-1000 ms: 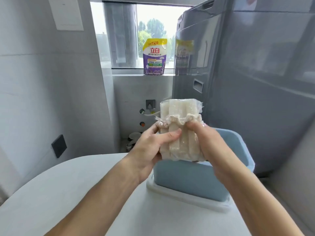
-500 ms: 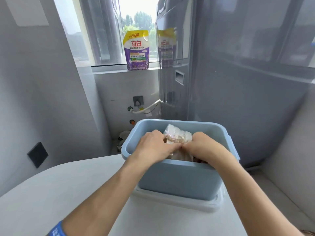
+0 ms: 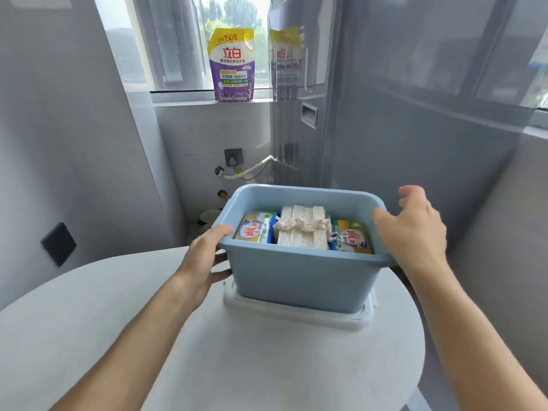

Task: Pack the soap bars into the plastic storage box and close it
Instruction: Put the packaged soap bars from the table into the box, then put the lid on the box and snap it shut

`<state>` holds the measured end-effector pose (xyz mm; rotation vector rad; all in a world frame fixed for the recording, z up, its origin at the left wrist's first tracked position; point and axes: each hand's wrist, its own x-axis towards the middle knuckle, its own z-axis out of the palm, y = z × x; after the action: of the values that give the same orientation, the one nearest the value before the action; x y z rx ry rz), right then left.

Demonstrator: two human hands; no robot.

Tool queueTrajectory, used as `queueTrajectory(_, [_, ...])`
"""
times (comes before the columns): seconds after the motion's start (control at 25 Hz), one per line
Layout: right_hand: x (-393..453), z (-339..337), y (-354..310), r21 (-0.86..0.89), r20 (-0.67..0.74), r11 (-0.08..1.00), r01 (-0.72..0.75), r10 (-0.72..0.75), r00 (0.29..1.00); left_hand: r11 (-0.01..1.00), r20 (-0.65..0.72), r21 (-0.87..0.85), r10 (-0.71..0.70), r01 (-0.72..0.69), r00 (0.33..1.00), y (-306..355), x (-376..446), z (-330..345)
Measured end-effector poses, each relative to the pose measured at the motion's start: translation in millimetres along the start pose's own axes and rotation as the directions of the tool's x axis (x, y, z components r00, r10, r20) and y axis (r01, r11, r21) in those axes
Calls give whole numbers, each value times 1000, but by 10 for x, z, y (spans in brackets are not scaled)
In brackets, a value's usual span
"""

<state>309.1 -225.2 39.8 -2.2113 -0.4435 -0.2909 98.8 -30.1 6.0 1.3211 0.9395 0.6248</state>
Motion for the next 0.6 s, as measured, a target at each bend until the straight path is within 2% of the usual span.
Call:
queueTrajectory(0.04, [-5,-7,52,183,154,959,-216,189,970,997,19,-72,-26,27,999,-17,-25,52])
queueTrajectory(0.08, [-15,1,117,365,293,850,-380,283,913,993,5,-114,-17,17,1000,-23,-35,103])
queueTrajectory(0.16, [-65,2,177,535,403,674,-510,327,855,977,-11,-212,1,-3,1000,-8,-75,154])
queueTrajectory(0.28, [-152,-13,110,702,428,495,-513,283,859,961,26,-276,20,-12,999,9,-232,106])
queueTrajectory(0.4, [-175,-49,-112,793,440,350,-499,236,866,949,0,-297,106,-101,994,160,-382,-62])
queueTrajectory(0.48, [-197,-23,-289,817,454,320,-480,158,877,943,-32,-292,159,-162,987,303,-473,-273])
queueTrajectory(0.6, [-364,138,-638,805,489,354,-475,56,870,939,-114,-275,182,-207,977,314,-548,-696])
